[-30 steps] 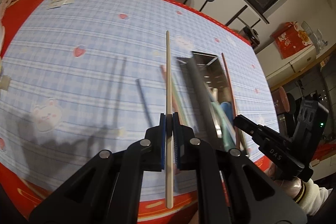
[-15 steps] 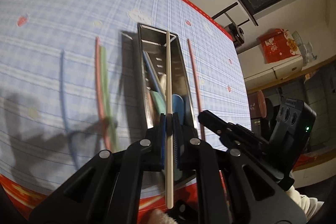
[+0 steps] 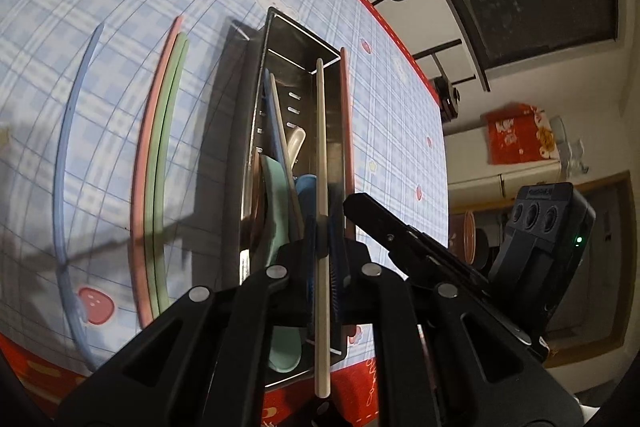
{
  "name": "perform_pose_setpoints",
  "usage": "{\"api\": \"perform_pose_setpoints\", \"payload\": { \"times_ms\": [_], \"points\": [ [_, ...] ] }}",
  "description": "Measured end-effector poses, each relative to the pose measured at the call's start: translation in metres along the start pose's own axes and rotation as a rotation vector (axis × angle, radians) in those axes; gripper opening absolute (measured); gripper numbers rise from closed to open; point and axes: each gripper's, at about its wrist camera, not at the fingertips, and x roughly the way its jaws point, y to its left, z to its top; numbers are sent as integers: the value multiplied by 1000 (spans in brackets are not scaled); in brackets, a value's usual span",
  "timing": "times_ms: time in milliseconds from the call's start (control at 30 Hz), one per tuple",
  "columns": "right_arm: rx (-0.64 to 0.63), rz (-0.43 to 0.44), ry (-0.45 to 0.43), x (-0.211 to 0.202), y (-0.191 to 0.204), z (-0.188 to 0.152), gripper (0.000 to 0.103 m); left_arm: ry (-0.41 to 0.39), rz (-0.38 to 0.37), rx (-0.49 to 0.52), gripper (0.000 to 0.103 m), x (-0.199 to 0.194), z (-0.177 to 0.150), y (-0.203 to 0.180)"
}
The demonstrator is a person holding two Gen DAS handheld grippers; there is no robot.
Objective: Organize utensils
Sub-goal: 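Carry the pink chopstick into the steel basket while the left tool carries the beige stick there, then open both tools to release the pink chopstick and beige stick in the basket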
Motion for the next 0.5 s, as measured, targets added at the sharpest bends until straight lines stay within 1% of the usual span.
{"api": "perform_pose_setpoints", "payload": {
  "times_ms": [267,333,400,433,467,500],
  "points": [
    [16,21,7,2,-4,4,7,-6,-24,-18,9,3,1,1],
    [16,25,8,3,-4,5,8,-17,-31,-18,12,2,1,1],
    [21,30,-4,0,-3,6,10,-38,-38,-8,29,-2,4,-3],
    [24,31,-10,-2,-3,6,13,-51,-39,4,33,-6,5,-4],
    [25,27,-19,-5,-2,6,22,-69,-35,29,41,-13,7,-7],
    [22,22,-30,-8,-2,6,35,-84,-29,52,51,-19,9,-9]
  ]
}}
